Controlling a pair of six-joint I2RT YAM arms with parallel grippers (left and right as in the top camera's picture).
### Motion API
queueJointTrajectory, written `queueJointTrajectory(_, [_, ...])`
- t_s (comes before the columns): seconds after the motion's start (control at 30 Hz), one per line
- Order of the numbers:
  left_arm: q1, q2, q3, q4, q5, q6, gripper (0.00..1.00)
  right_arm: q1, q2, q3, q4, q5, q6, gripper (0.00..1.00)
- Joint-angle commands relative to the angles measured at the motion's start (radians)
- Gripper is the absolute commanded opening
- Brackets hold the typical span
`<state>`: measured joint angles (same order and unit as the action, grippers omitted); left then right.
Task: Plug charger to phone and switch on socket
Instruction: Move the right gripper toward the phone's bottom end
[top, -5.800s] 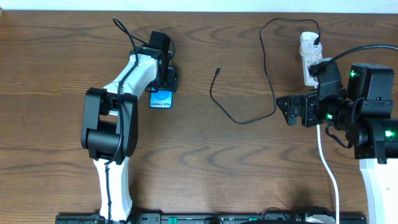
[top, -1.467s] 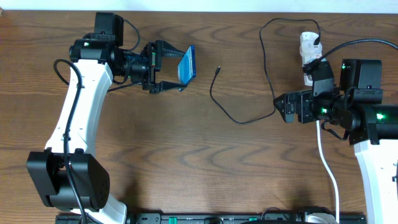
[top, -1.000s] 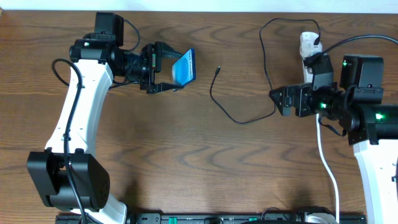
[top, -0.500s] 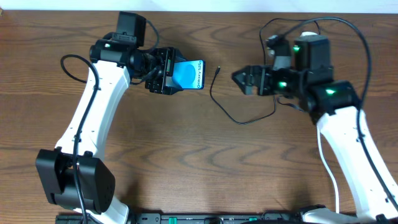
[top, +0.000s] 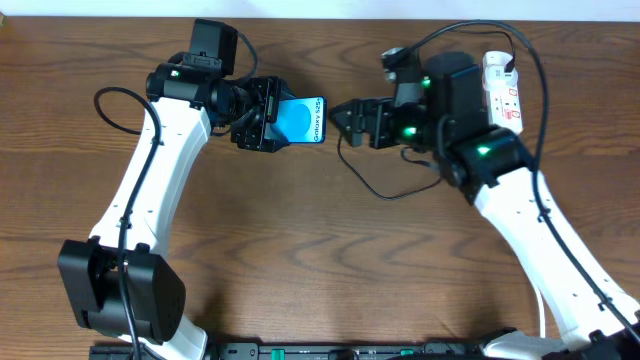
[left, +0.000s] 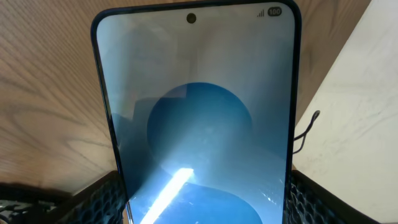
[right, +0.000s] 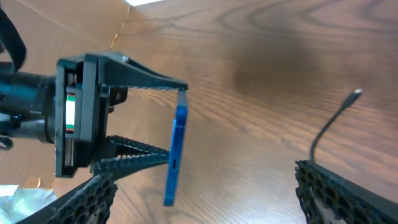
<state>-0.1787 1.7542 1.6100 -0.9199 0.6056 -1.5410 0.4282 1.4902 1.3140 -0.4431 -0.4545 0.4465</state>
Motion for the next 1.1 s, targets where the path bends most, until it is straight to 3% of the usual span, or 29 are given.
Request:
queueJointTrajectory(0.0, [0.003,-0.016,0.007,-0.002,0.002,-0.01,0.07,0.034,0.043,0.016,0.018,0.037,0.048,0.91])
queueJointTrajectory(1.07, [0.003,-0.016,0.007,-0.003,0.002,-0.009,0.07,0.074,0.124,0.016,0.112,0.037,0.135,0.87])
